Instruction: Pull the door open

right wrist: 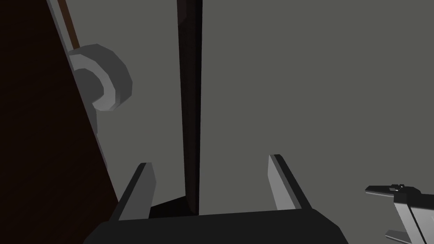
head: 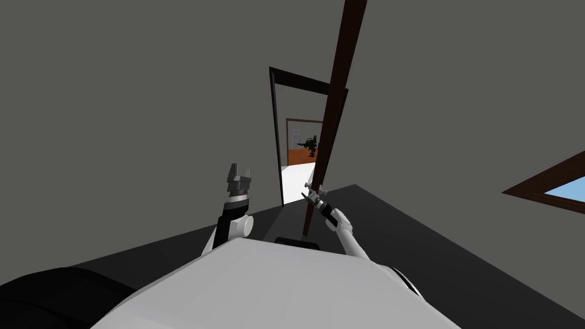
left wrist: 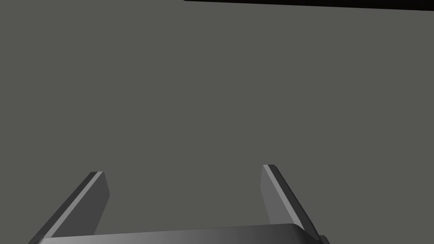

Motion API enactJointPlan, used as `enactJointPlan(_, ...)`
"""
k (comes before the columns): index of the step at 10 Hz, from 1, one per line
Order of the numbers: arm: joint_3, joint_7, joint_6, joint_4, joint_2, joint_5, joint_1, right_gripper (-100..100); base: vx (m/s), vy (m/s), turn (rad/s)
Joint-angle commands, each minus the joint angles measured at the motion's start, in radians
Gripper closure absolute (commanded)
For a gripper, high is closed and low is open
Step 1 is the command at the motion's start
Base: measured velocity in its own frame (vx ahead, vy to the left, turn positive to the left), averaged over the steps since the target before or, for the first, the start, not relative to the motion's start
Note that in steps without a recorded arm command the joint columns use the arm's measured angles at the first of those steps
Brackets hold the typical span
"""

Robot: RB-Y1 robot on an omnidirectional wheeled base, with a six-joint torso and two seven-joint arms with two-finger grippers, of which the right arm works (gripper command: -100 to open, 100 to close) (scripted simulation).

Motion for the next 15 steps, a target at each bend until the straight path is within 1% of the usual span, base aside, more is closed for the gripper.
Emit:
enactJointPlan(1, -0.027, 0.008, 0.024, 0.007, -0.028, -0.013, -0.026, -100, -0.040, -0.039, 0.046)
enactJointPlan(2, -0.027, 0.008, 0.024, 0.008, -0.028, -0.013, -0.026, -100, -0.010, -0.013, 0.001)
enactJointPlan(3, -0.022, 0.009, 0.028, 0.017, -0.028, -0.017, -0.035, -100, -0.021, -0.035, 0.035)
enactJointPlan(5, -0.022, 0.009, 0.028, 0.017, -0.028, -0.017, -0.035, -100, -0.007, -0.041, 0.023)
enactJointPlan(10, -0.022, 0.009, 0.028, 0.017, -0.028, -0.017, -0.035, -100, 0.005, 0.005, -0.005)
enactJointPlan(11, -0.022, 0.009, 0.028, 0.004, -0.028, -0.017, -0.025, -100, -0.018, 0.002, 0.009)
enactJointPlan(12, -0.022, 0.009, 0.028, 0.017, -0.028, -0.017, -0.035, -100, -0.022, 0.005, -0.010)
enactJointPlan(13, 0.013, -0.020, -0.014, 0.021, -0.022, -0.001, -0.023, -100, -0.061, -0.077, 0.037)
enactJointPlan(14, 0.015, -0.024, -0.017, 0.021, -0.025, 0.001, -0.025, -100, -0.071, -0.124, 0.075)
enactJointPlan(15, 0.020, -0.034, -0.026, 0.021, -0.033, 0.005, -0.028, -100, -0.046, -0.146, 0.054)
